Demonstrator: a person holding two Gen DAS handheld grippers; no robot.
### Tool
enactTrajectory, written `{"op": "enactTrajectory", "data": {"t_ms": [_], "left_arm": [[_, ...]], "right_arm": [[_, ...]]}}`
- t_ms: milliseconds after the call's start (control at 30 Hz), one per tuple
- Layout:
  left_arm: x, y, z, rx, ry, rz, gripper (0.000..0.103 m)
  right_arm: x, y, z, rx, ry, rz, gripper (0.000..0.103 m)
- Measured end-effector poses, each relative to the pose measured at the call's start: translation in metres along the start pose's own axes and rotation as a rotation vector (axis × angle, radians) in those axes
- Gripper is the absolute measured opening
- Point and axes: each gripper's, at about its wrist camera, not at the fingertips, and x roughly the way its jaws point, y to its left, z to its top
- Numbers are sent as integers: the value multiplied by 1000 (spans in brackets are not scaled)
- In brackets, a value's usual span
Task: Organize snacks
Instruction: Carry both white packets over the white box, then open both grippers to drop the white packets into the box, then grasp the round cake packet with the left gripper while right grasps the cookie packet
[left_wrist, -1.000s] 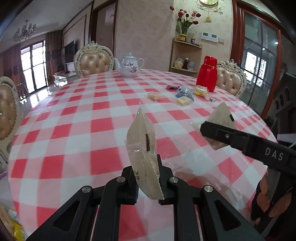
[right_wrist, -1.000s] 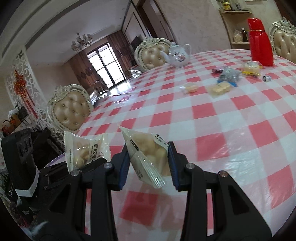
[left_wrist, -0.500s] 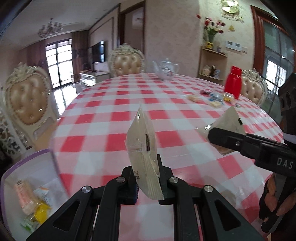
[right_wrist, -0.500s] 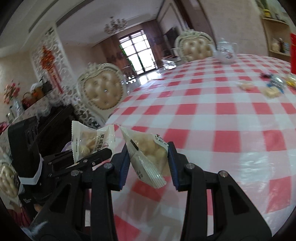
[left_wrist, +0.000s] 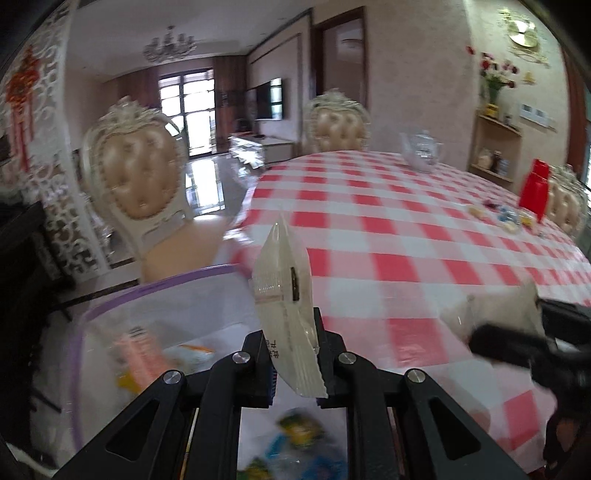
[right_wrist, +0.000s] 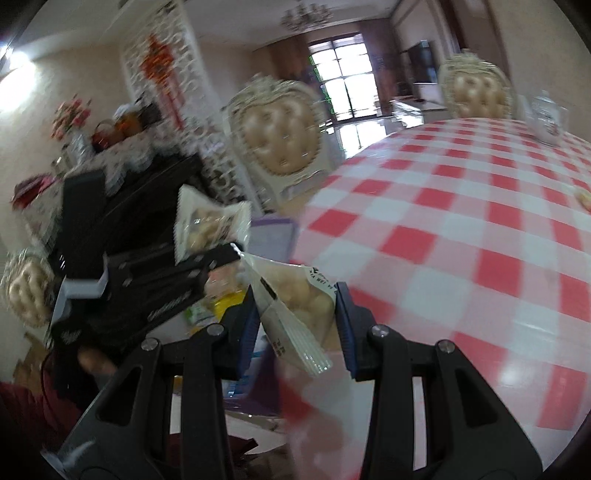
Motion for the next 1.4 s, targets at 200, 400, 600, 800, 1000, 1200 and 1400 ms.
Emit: {"op": "enactTrajectory", "data": {"t_ms": [200, 400, 600, 800, 1000, 1200, 1400], "left_arm": [[0, 37, -1, -12, 7, 122, 15], [8, 52, -2, -17, 37, 166, 15], [11, 56, -2, -2, 73, 259, 27], [3, 46, 3, -15, 27, 342, 84], [21, -3, 22, 7, 65, 238, 84], [73, -119, 59, -29, 252, -160, 84], [128, -263, 97, 53, 303, -381, 84]], "right_arm": [[36, 43, -6, -109, 74, 64, 42], [64, 68, -13, -179, 126, 100, 43], [82, 74, -17, -162, 156, 183, 53], [45, 31, 2, -48, 53, 151, 65], [-29, -52, 10, 47, -20, -62, 82], [-111, -174, -4, 177, -44, -418, 85], [-193, -301, -26, 489, -131, -580, 85]]}}
